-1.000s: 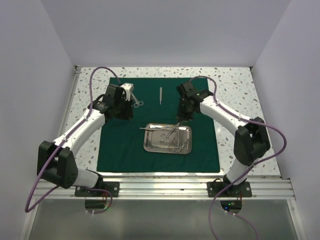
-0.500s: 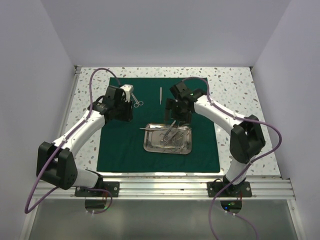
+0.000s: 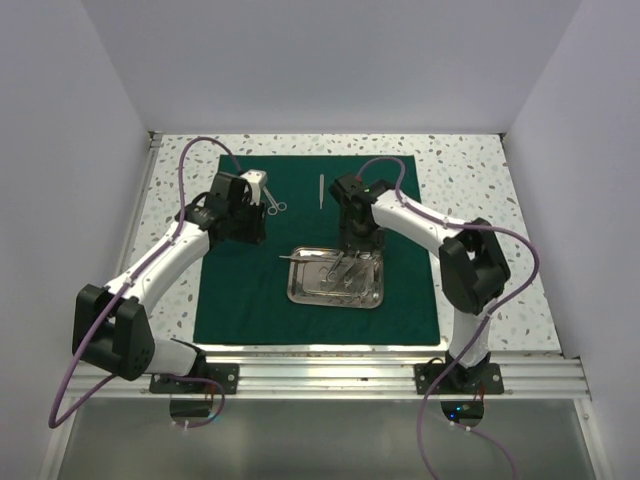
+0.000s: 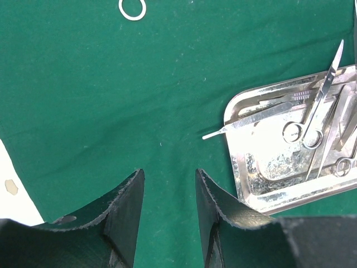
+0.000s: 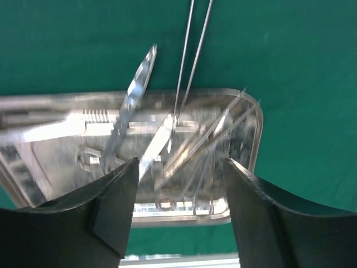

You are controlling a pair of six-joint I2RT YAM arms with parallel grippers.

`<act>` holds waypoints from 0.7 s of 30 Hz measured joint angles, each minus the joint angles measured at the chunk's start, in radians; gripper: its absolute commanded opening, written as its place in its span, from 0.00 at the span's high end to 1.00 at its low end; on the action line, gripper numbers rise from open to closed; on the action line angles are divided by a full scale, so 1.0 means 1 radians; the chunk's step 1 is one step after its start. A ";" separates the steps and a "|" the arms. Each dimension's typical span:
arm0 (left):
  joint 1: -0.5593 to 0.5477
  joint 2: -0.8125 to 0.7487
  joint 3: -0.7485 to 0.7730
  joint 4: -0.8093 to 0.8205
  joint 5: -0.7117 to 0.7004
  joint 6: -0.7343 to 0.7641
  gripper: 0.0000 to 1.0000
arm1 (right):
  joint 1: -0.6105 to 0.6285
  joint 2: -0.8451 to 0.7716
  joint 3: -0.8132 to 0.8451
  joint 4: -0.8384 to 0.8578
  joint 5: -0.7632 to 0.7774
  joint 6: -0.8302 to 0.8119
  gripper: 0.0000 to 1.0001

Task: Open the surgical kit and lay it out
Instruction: Pick up the medical item from the container.

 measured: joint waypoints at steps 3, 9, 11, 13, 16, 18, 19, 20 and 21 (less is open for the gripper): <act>0.000 -0.002 0.000 0.000 0.001 0.000 0.55 | -0.013 0.050 0.046 0.000 0.027 -0.003 0.40; 0.000 -0.008 -0.003 0.000 0.004 0.000 0.55 | -0.062 0.131 0.127 0.002 0.052 -0.004 0.46; 0.000 -0.008 -0.006 -0.001 0.004 0.000 0.54 | -0.080 0.150 0.135 0.003 0.051 -0.003 0.49; 0.000 -0.008 -0.008 -0.001 0.004 0.000 0.54 | -0.093 0.168 0.141 0.004 0.050 -0.004 0.50; 0.000 -0.008 -0.008 -0.001 0.004 0.000 0.55 | -0.100 0.199 0.145 0.011 0.042 -0.003 0.53; 0.000 -0.008 -0.008 -0.001 0.004 0.000 0.54 | -0.098 0.217 0.140 0.024 0.032 -0.003 0.58; 0.000 -0.008 -0.008 -0.001 0.003 0.000 0.55 | -0.097 0.224 0.136 0.028 0.023 -0.004 0.62; 0.000 -0.008 -0.008 -0.001 0.003 0.000 0.55 | -0.097 0.229 0.134 0.033 0.017 -0.005 0.69; 0.000 -0.008 -0.008 -0.001 0.003 0.000 0.54 | -0.096 0.232 0.132 0.038 0.015 -0.007 0.74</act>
